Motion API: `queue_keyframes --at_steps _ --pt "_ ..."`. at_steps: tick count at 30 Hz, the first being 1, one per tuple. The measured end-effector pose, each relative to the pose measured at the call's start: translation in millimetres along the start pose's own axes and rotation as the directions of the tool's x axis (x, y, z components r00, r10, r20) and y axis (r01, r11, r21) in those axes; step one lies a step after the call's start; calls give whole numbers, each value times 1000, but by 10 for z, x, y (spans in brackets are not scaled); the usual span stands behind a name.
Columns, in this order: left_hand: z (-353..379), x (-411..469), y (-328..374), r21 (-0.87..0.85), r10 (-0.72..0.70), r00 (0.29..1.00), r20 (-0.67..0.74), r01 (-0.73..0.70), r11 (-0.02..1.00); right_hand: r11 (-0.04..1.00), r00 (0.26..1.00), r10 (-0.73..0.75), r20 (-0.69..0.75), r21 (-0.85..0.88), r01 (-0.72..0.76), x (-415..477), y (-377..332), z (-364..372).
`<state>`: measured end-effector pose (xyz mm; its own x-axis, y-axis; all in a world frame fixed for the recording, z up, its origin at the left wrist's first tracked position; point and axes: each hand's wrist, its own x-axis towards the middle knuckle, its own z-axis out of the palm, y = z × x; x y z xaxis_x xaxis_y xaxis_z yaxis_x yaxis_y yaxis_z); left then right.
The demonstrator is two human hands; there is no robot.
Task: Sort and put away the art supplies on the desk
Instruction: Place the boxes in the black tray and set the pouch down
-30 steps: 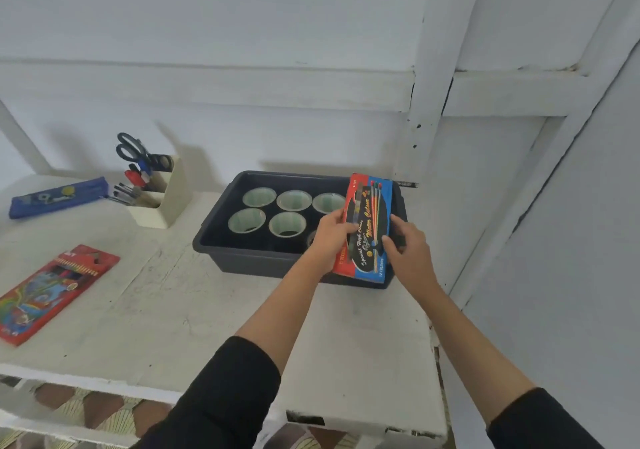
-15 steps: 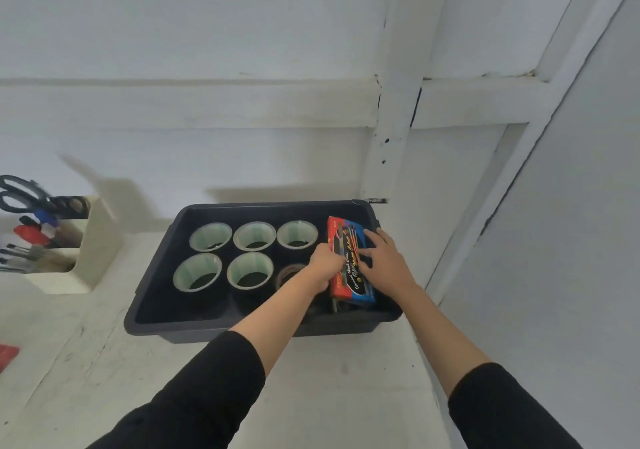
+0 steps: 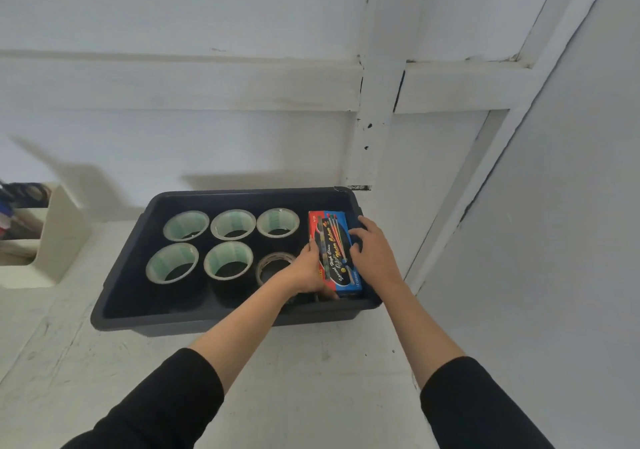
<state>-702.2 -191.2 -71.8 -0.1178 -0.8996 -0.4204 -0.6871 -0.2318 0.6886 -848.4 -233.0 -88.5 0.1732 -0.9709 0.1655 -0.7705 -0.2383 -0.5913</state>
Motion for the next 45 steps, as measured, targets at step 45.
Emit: queue_keyframes --at_steps 45 --pt "-1653 -3441 -3633 -485 -496 403 -769 137 864 725 614 -688 387 323 608 -1689 -3489 2879"
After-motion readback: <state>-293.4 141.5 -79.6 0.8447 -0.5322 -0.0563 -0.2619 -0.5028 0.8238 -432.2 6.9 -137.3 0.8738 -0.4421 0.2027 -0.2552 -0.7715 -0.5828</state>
